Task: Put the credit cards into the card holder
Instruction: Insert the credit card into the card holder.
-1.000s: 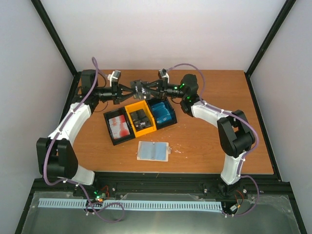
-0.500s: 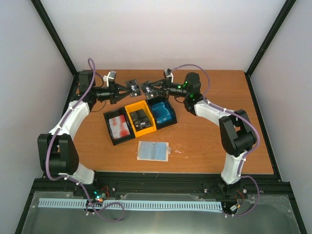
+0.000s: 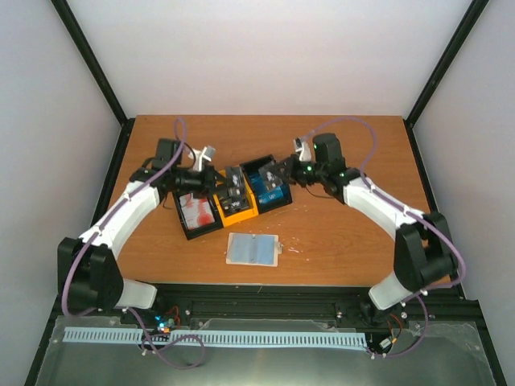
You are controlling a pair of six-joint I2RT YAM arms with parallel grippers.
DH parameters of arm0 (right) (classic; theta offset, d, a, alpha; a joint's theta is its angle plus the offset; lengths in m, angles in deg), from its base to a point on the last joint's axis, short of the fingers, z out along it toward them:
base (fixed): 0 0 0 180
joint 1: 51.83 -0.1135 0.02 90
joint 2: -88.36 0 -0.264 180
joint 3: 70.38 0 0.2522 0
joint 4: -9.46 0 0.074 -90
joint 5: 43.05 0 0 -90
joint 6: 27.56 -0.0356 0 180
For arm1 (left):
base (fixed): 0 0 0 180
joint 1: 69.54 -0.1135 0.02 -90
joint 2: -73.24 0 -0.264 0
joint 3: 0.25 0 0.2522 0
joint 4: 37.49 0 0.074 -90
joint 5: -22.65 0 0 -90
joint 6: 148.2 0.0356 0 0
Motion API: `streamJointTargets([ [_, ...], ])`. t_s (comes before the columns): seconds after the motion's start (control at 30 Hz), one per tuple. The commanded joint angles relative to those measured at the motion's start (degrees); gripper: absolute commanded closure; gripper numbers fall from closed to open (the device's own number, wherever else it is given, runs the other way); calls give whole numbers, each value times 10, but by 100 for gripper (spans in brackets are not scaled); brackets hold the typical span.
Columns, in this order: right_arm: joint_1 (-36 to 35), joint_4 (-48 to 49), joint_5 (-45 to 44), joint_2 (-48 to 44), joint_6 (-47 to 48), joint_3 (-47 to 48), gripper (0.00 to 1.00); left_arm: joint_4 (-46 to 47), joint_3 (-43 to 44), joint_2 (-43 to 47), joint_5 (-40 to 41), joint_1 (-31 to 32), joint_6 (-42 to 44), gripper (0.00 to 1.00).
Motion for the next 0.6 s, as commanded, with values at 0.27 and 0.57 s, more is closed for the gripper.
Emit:
streamJointTargets([
  [0.27, -183, -37, -346, -187, -12, -224, 97, -123, -146, 96, 142, 116, 6, 99],
  [0.57, -363, 44, -557, -115, -106, -263, 97, -104, -281, 207, 160, 140, -49, 99],
])
